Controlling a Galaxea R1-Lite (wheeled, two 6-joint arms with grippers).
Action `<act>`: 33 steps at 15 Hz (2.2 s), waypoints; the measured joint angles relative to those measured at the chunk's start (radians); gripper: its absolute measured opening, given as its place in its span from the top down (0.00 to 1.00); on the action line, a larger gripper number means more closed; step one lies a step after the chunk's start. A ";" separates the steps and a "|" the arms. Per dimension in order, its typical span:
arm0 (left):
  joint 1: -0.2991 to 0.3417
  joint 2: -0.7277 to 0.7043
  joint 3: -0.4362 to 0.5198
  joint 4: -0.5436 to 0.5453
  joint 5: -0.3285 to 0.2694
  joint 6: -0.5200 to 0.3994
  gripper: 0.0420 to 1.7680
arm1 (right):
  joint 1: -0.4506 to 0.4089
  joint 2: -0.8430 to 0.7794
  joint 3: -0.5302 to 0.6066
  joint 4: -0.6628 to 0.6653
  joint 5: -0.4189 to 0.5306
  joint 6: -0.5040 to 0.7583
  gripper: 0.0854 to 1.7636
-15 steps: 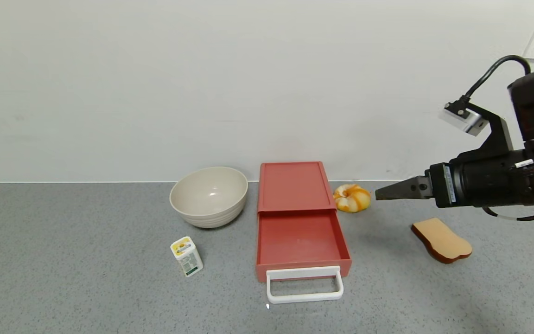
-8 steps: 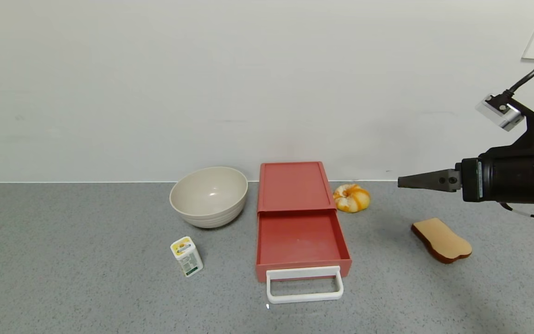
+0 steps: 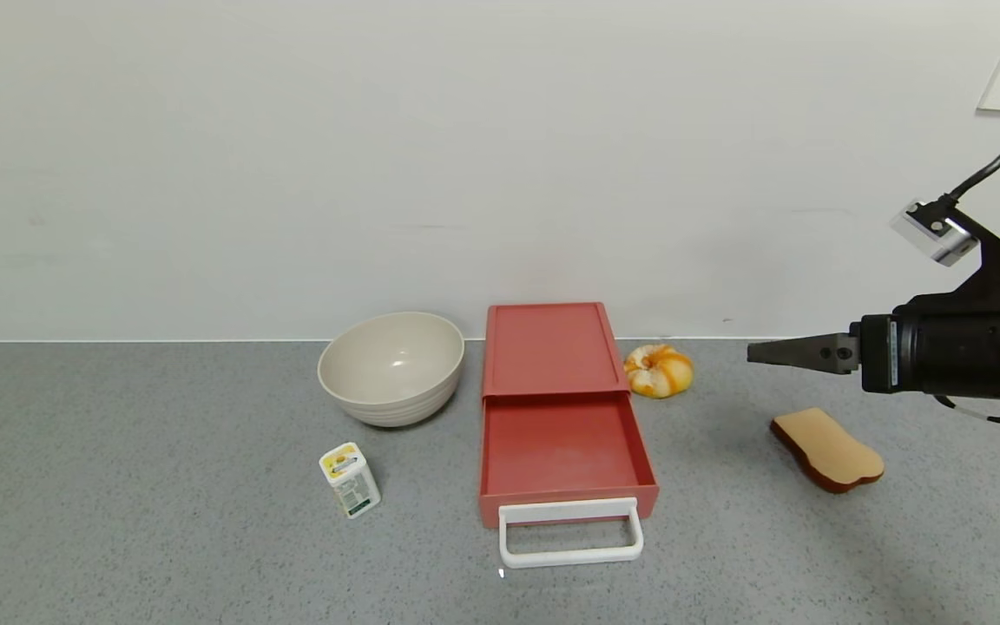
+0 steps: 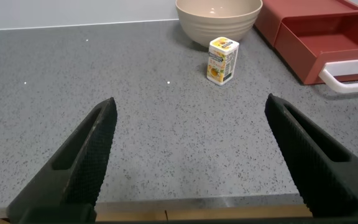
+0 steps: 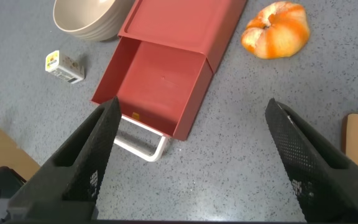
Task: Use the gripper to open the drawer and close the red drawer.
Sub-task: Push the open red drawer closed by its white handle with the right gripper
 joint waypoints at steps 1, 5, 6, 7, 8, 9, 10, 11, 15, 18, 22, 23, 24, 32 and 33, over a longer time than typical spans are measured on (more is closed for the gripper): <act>0.000 0.000 0.000 0.000 0.000 0.000 0.03 | 0.000 0.000 0.000 0.001 0.000 0.000 0.03; 0.000 0.000 0.000 0.000 0.000 0.000 0.03 | 0.001 0.000 0.001 0.001 0.000 0.000 0.03; 0.000 0.000 0.000 0.000 0.000 0.000 0.03 | 0.001 0.000 0.001 0.001 0.000 0.000 0.03; 0.000 0.000 0.000 0.000 0.000 0.000 0.03 | 0.002 0.001 0.001 0.001 0.000 0.001 0.03; 0.000 0.000 0.000 0.000 0.000 0.000 0.03 | 0.002 0.001 0.001 0.001 -0.001 0.001 0.03; 0.000 0.000 0.000 0.000 0.000 0.000 0.03 | 0.003 0.001 0.001 0.001 0.000 0.001 0.03; 0.000 0.000 0.000 0.000 0.000 0.000 0.03 | 0.004 0.001 0.001 0.001 -0.001 0.001 0.03; 0.000 0.000 0.000 0.000 0.000 0.000 0.03 | 0.006 0.000 0.001 0.001 -0.001 0.001 0.03; 0.000 0.000 0.000 0.002 0.000 -0.001 0.03 | 0.013 -0.001 -0.001 0.006 -0.004 0.002 0.03; 0.000 0.000 0.000 0.000 0.000 0.000 0.03 | 0.039 -0.004 -0.013 0.046 -0.057 0.003 0.03; 0.000 0.000 0.000 0.000 -0.001 0.000 0.03 | 0.153 0.007 -0.087 0.199 -0.265 0.020 0.03; 0.000 0.000 0.000 0.000 -0.001 0.001 0.03 | 0.191 0.014 -0.113 0.235 -0.319 0.040 0.03; 0.000 0.000 0.000 0.001 -0.001 0.001 0.03 | 0.232 0.024 -0.140 0.270 -0.364 0.064 0.03; 0.000 0.000 0.000 0.000 0.000 0.000 0.03 | 0.510 0.178 -0.361 0.523 -0.589 0.295 0.03; 0.000 0.000 0.000 0.000 0.000 0.000 0.03 | 0.529 0.203 -0.373 0.525 -0.599 0.309 0.03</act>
